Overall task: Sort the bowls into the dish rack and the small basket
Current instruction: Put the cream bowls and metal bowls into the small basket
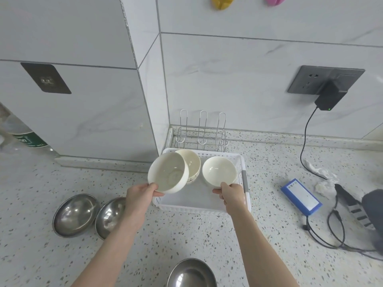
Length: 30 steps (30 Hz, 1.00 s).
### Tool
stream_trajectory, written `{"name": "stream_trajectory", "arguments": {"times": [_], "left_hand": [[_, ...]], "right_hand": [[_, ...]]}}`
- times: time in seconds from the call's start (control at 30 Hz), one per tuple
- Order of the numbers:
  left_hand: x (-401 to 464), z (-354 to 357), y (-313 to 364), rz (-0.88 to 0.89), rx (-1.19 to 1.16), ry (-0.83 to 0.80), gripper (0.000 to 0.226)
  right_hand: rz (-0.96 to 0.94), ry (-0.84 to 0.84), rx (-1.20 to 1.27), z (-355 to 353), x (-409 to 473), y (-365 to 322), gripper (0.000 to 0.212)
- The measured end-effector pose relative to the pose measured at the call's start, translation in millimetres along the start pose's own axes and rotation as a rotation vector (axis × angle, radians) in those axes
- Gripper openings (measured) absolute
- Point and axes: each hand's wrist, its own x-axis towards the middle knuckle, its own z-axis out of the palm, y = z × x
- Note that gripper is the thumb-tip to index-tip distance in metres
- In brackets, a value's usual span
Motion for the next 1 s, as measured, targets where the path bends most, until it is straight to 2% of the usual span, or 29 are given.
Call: {"name": "stream_trajectory", "arguments": {"times": [0.07,0.23,0.63,0.83,1.0], "left_hand": [[-0.1,1.7,-0.9,-0.006,-0.014,-0.008,0.016],[-0.6,6.0,-2.6,-0.014,-0.031,-0.028,0.018],[-3.9,6.5,-0.1,-0.011,-0.047,-0.021,0.017],[-5.4,8.8,5.7,0.059,-0.043,0.000,0.019],[-8.6,18.2,11.7,0.102,-0.010,-0.036,0.018]], "right_hand": [[-0.044,0.026,-0.026,2.6,2.1,2.6,0.020],[-0.128,0.067,-0.048,9.5,6.3,7.9,0.024],[-0.150,0.101,-0.111,4.6,-6.0,3.9,0.022],[-0.275,0.095,-0.039,-10.0,-32.0,-3.7,0.066],[-0.363,-0.064,-0.003,-13.2,-54.1,-9.9,0.047]]}}
